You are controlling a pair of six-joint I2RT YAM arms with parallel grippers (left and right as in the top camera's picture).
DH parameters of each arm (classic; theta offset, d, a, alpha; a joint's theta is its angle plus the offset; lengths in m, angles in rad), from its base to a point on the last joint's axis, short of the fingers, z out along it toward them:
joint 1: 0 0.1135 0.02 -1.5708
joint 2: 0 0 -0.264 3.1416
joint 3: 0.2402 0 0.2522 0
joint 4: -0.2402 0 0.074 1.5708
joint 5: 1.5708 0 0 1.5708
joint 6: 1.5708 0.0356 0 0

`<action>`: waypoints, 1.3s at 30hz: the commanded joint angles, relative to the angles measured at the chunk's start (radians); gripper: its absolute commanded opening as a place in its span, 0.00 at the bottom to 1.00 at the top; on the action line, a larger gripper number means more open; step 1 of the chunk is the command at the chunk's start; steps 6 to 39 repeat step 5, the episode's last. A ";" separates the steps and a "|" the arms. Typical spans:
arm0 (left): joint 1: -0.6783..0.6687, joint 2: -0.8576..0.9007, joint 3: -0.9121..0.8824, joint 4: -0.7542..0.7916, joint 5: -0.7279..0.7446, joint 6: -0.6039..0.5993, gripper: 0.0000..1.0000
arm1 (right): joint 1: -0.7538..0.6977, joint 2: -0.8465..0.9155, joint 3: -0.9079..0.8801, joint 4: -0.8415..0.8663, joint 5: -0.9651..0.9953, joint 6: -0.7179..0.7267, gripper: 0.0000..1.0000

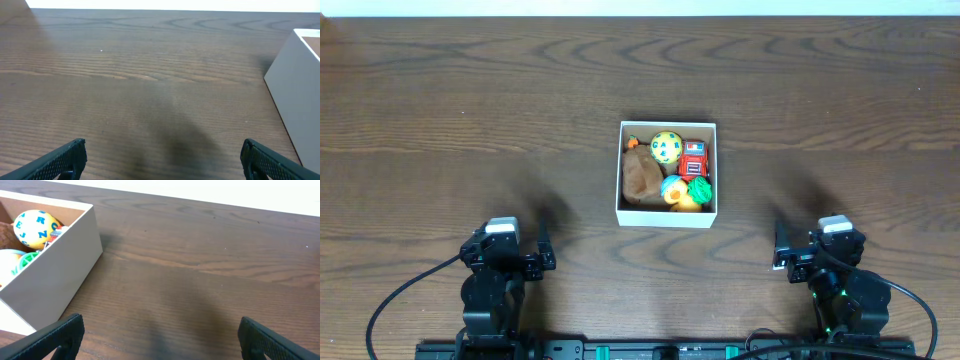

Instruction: Pack container

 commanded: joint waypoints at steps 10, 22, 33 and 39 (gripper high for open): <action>0.005 0.000 -0.020 -0.002 0.000 0.014 0.98 | 0.014 -0.009 -0.005 0.001 0.000 -0.013 0.99; 0.005 0.000 -0.020 -0.002 0.000 0.014 0.98 | 0.014 -0.009 -0.005 0.001 0.000 -0.013 0.99; 0.005 0.000 -0.020 -0.002 0.000 0.014 0.98 | 0.014 -0.009 -0.005 0.001 0.000 -0.013 0.99; 0.005 0.000 -0.020 -0.002 0.000 0.014 0.98 | 0.014 -0.009 -0.005 0.001 0.000 -0.013 0.99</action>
